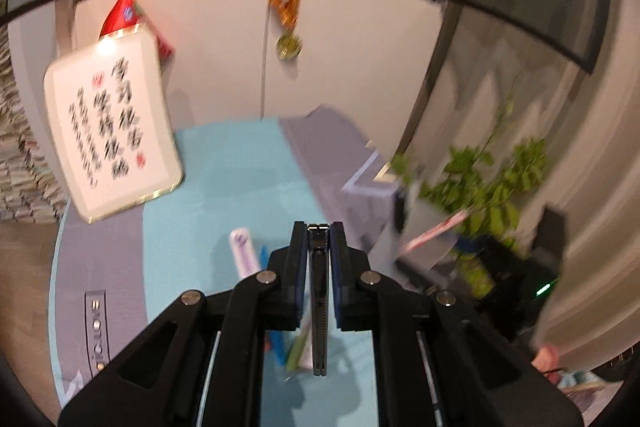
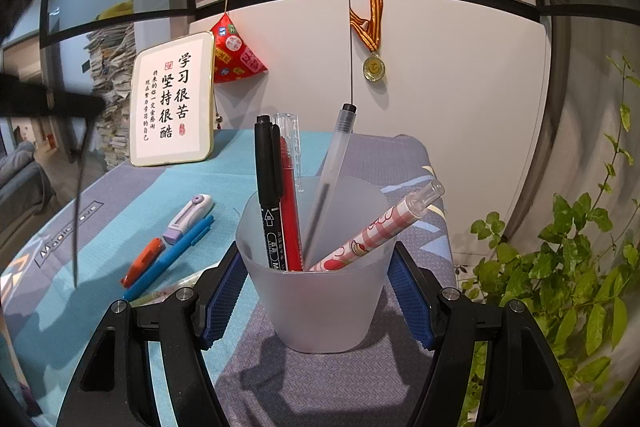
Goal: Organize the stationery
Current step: 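Lower the dark grey pen into the frosted cup and open the left gripper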
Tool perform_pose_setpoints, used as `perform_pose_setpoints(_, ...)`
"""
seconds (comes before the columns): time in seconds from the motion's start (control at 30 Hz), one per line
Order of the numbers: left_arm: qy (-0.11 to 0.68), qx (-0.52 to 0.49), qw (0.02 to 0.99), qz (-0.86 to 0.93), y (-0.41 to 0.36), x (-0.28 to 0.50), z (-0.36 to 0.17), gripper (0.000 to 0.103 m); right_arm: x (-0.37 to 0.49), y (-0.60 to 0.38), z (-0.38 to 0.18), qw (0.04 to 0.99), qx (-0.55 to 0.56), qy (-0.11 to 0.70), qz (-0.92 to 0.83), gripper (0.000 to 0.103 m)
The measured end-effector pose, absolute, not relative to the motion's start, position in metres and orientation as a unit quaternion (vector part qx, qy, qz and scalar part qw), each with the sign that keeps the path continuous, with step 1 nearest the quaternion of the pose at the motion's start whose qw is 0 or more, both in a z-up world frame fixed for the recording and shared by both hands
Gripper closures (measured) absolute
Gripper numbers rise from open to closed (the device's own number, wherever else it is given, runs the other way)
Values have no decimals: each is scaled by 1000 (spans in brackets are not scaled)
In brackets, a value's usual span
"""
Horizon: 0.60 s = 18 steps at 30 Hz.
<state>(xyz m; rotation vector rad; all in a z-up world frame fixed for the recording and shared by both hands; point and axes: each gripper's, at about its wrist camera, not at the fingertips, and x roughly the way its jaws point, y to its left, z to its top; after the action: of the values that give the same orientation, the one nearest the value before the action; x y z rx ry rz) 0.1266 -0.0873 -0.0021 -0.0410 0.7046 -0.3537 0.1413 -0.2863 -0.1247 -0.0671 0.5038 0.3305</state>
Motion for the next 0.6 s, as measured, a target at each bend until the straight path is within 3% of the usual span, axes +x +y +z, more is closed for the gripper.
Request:
perform_pose_setpoints(0.33, 251, -19, 943, -219, -149, 136, 36, 94, 141, -286, -125, 954, -33, 248, 163, 32)
perform_pose_setpoints(0.6, 268, -21, 936, -227, -174, 162, 8, 94, 140, -286, -126, 954, -29, 250, 165, 32)
